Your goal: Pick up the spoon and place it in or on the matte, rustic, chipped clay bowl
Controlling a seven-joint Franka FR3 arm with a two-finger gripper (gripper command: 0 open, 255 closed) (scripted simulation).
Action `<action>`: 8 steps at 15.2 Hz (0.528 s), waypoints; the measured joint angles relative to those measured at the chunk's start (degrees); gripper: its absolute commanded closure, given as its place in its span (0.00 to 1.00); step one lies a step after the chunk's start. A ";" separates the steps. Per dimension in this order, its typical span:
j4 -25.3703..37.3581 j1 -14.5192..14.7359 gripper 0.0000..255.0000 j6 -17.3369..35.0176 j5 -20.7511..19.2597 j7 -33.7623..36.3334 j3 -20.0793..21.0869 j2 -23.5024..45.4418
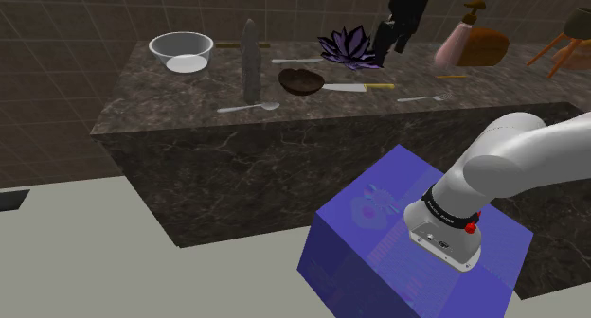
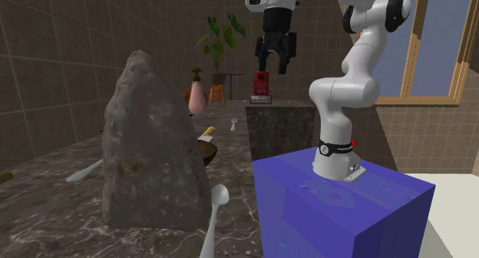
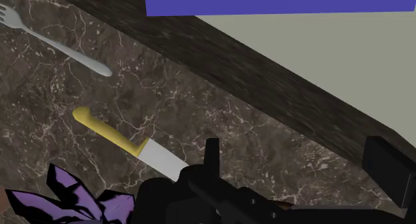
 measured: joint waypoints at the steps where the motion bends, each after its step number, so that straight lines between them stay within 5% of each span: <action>1: 0.00 0.00 0.00 0.00 0.00 0.00 0.00 0.00; 8: 5.16 0.05 0.00 3.97 2.82 9.24 4.89 12.96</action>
